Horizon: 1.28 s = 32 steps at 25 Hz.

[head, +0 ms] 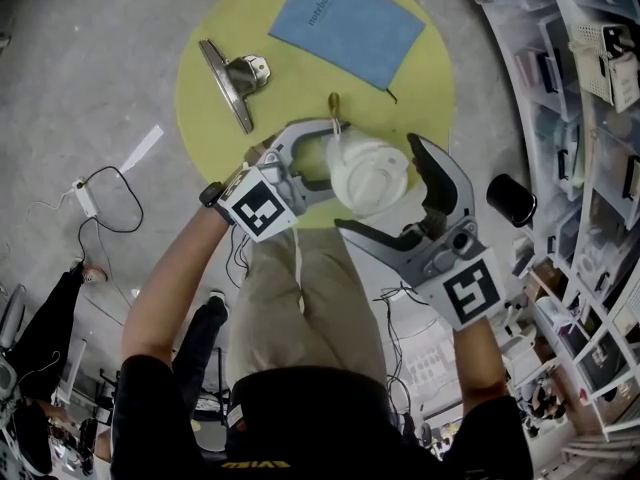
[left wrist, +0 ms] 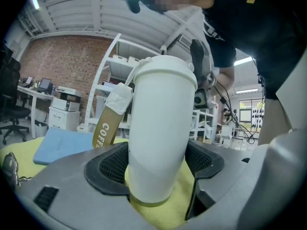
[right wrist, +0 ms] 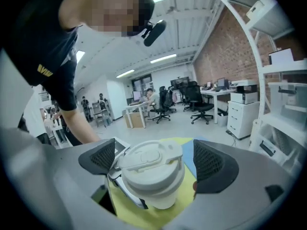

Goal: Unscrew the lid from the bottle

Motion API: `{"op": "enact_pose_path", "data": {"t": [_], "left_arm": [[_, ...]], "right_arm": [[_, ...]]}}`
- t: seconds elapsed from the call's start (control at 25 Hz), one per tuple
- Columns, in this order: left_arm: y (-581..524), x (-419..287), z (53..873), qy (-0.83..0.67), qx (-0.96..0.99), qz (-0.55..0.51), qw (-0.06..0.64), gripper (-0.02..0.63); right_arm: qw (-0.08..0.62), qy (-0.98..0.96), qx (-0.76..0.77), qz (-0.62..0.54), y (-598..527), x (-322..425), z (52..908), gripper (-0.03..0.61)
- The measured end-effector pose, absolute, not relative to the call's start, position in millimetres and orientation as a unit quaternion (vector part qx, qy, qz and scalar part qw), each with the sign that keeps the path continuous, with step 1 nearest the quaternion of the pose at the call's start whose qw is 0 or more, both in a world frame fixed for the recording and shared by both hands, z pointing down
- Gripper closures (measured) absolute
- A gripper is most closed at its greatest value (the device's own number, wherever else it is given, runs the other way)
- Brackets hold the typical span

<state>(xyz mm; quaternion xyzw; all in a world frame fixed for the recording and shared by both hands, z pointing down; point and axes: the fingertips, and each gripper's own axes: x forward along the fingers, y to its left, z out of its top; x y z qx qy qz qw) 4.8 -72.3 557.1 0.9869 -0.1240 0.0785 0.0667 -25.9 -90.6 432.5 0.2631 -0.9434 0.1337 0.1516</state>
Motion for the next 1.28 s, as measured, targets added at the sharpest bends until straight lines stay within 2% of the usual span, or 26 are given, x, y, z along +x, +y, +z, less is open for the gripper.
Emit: {"op": "enact_pose_path", "data": {"t": [0.52,0.64,0.72,0.76,0.84,1.28], "left_arm": [[-73.9,-0.1,558.7,-0.196,0.972,0.104,0.072,0.232],[-77.4,-0.1,556.0,-0.252,0.956,0.150,0.013,0.206],[-77.5,3.7,553.1,-0.286,0.939,0.189,-0.039,0.207],[-76.9,6.2,552.7,-0.299,0.931,0.202,-0.054,0.207],[-75.5,9.5,552.6,-0.313,0.926,0.204,-0.055,0.209],[-72.8,7.1,555.4,-0.255,0.949,0.174,-0.057,0.221]], "right_arm": [[0.148,-0.854,0.484,0.116,-85.8,-32.1,432.5,0.086],[0.162,-0.840,0.503,0.123,-84.8,-23.0,438.7,0.112],[0.166,-0.834,0.510,0.126,-83.7,-14.5,441.7,0.162],[0.166,-0.833,0.513,0.125,-83.0,-10.7,441.9,0.206],[0.167,-0.833,0.512,0.124,-81.8,-6.4,441.1,0.229],[0.192,-0.903,0.375,0.084,-75.4,-15.8,445.6,0.229]]}}
